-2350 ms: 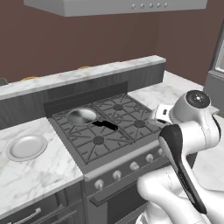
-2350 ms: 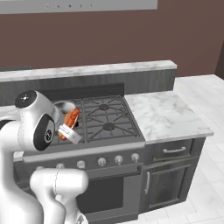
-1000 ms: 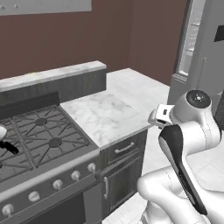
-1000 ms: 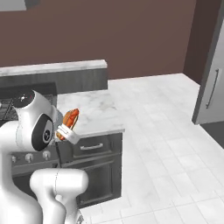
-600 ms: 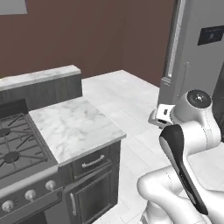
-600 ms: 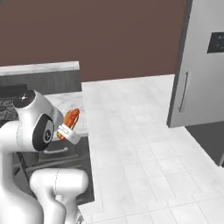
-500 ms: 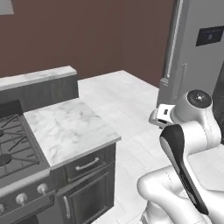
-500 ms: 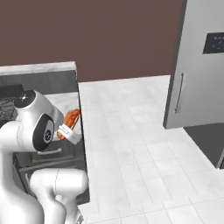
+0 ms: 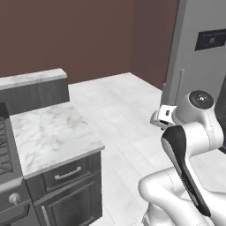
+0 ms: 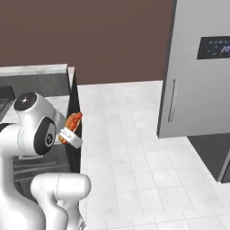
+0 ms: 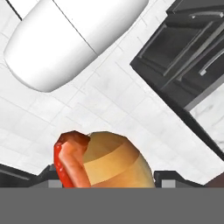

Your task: Place the cold items (lime and tomato) from the fridge in one tupperware on the dining counter. Place the warm items (hot dog and kebab skewer) in the stove area in another tupperware.

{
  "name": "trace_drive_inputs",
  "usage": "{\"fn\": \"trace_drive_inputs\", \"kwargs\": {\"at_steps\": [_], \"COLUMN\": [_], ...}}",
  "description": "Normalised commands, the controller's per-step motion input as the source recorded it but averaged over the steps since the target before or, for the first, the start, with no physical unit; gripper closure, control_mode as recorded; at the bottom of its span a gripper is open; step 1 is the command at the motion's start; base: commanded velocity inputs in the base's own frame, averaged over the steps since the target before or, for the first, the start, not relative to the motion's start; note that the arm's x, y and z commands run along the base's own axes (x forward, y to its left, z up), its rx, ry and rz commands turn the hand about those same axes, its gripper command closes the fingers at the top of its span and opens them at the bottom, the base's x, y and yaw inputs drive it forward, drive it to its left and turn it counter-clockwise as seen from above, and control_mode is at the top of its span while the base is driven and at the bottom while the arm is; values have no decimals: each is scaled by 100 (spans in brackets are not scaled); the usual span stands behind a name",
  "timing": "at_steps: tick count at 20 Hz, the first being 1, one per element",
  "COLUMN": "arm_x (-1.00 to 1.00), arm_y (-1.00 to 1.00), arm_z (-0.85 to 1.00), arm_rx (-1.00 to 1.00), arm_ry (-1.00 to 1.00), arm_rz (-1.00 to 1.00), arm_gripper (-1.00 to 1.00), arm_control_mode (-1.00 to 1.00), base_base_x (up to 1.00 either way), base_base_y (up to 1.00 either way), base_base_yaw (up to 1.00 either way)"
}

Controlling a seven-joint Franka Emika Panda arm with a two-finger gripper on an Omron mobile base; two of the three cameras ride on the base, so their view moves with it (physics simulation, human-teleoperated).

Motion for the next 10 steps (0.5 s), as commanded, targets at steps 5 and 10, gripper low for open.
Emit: {"fn": "trace_drive_inputs", "kwargs": {"at_steps": [5, 10], "arm_x": [0, 0], "arm_y": [0, 0], "arm_z": [0, 0], "arm_rx": [0, 0], "arm_ry": [0, 0], "arm_rz": [0, 0], "arm_gripper": [100, 100], "arm_control_mode": [100, 100], "base_base_x": [49, 59], "base_base_y": [-15, -7], "base_base_yaw": [7, 4]}}
